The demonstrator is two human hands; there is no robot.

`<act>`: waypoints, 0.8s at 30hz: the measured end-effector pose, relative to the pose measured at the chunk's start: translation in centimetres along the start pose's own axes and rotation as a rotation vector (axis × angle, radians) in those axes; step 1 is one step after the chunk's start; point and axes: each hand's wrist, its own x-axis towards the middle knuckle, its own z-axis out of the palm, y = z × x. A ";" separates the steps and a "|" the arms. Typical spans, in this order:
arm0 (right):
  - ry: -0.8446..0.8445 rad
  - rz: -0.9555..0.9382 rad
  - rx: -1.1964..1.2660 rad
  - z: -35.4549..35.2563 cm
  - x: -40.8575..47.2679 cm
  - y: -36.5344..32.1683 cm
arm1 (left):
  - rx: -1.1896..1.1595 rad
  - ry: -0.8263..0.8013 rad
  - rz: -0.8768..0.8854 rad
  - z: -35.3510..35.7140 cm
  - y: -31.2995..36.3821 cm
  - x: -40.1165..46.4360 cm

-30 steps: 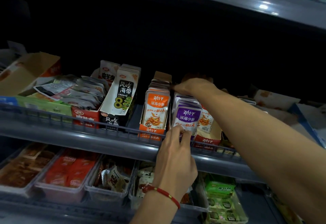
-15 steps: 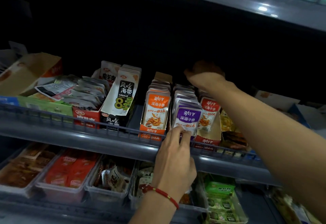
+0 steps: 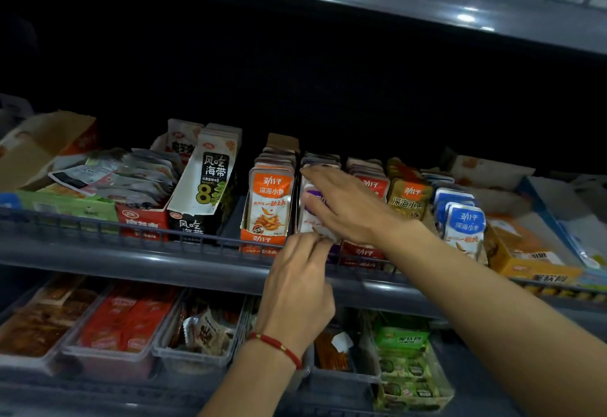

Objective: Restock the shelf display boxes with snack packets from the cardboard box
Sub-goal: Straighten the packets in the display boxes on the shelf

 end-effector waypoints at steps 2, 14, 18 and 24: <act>0.006 -0.009 -0.011 0.1 0.1 -0.1 | 0.007 -0.004 0.001 0.0 0.0 -0.1; 0.055 0.052 0.093 -0.9 -0.8 -0.2 | -0.004 -0.002 0.014 0.2 -0.1 -0.2; 0.197 0.144 0.153 -1.8 -1.7 2.4 | 0.024 0.013 0.024 0.3 0.0 -0.4; 0.166 0.284 -0.047 -2.6 -2.7 7.5 | 0.088 0.025 0.156 1.4 2.3 -0.9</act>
